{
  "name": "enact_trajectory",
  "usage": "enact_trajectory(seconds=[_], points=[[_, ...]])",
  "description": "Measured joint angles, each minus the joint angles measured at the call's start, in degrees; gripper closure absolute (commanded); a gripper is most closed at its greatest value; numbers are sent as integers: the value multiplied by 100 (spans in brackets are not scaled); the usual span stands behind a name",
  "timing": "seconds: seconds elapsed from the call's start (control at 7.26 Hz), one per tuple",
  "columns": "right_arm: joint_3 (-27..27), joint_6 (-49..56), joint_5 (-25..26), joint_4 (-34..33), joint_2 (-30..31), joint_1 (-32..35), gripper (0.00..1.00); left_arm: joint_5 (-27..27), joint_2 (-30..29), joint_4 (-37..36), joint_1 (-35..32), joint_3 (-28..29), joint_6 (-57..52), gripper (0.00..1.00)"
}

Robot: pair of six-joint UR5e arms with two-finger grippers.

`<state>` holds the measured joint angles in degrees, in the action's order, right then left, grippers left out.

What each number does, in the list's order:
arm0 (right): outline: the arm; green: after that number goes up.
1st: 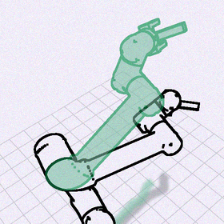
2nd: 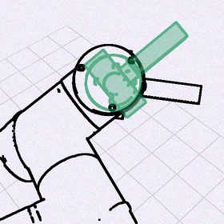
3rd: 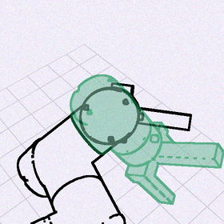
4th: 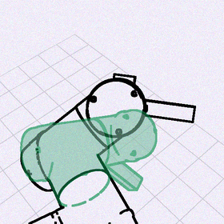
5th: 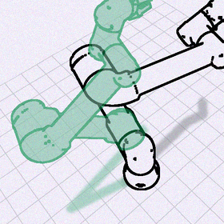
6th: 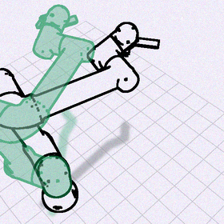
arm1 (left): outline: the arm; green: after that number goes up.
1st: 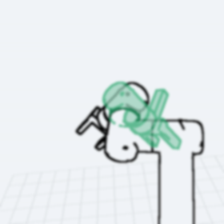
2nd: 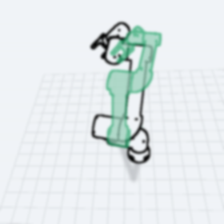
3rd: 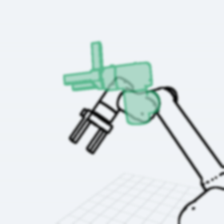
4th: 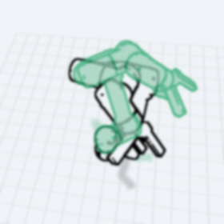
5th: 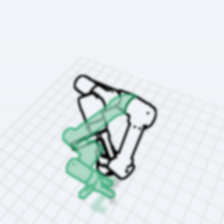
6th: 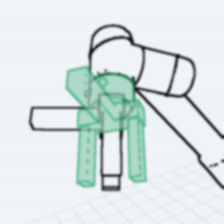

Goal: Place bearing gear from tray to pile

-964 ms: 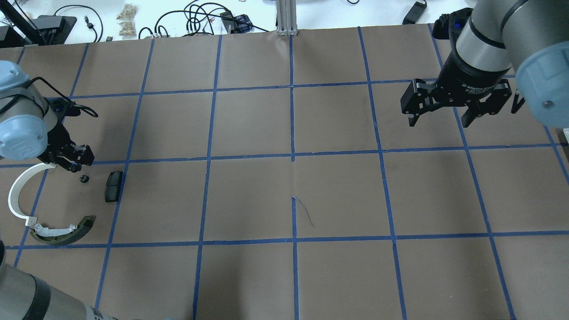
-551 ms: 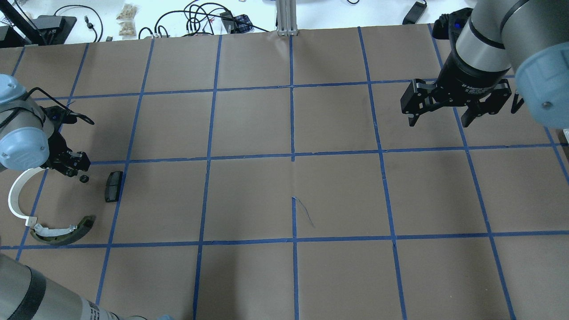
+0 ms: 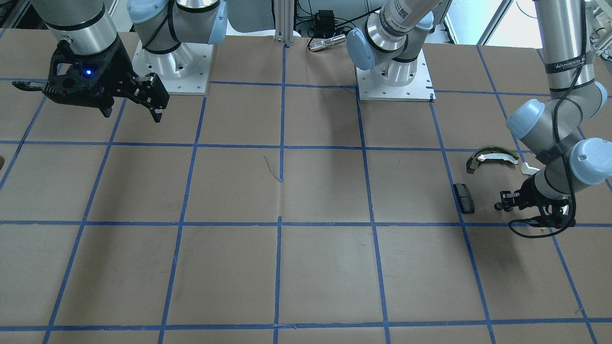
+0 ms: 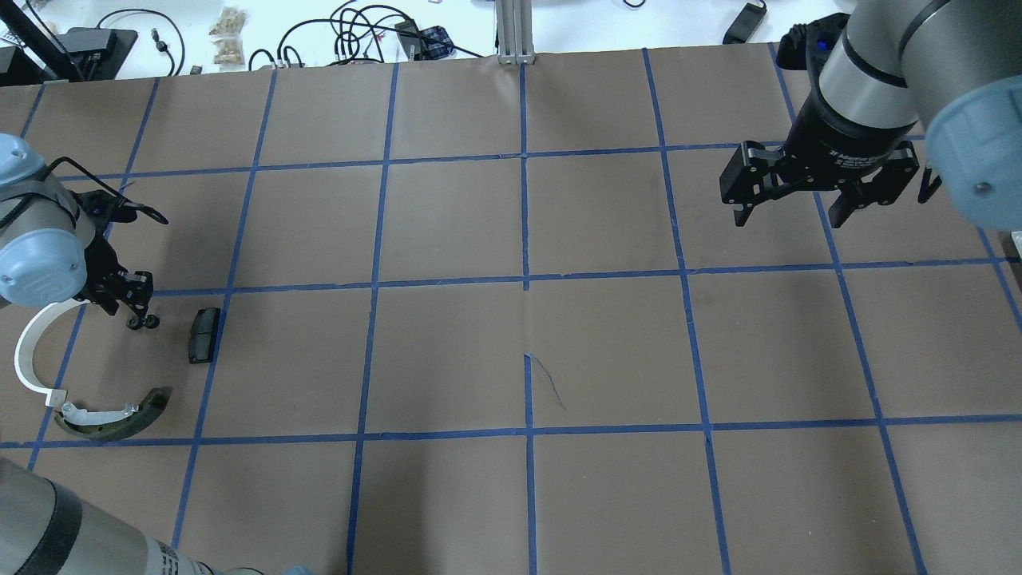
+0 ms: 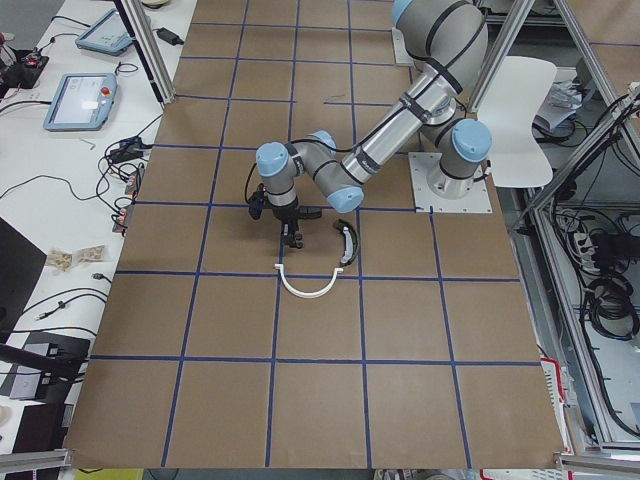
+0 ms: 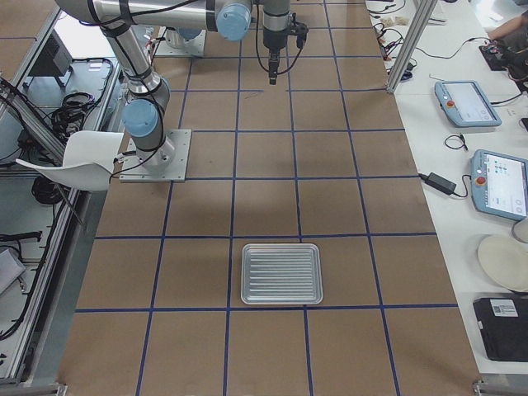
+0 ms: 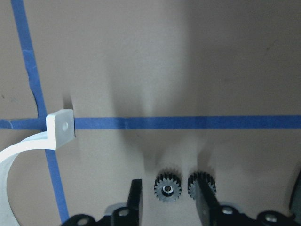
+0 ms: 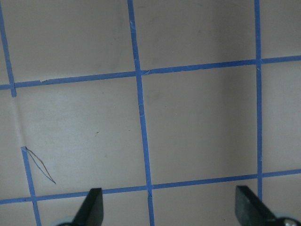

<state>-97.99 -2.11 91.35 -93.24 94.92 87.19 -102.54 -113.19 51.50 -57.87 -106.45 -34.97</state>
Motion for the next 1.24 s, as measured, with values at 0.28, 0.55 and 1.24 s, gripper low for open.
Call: enact_trajectory(seconds=[0.28, 0.55, 1.24], points=[[-11, 0, -3, -1, -9, 0, 0, 24, 350, 530, -173, 131, 122, 6], [-23, 0, -3, -1, -4, 0, 0, 139, 913, 2088, -776, 775, 988, 6], [-24, 0, -11, 4, -12, 0, 0, 983, 1826, 4008, -3025, 2317, 3386, 0]])
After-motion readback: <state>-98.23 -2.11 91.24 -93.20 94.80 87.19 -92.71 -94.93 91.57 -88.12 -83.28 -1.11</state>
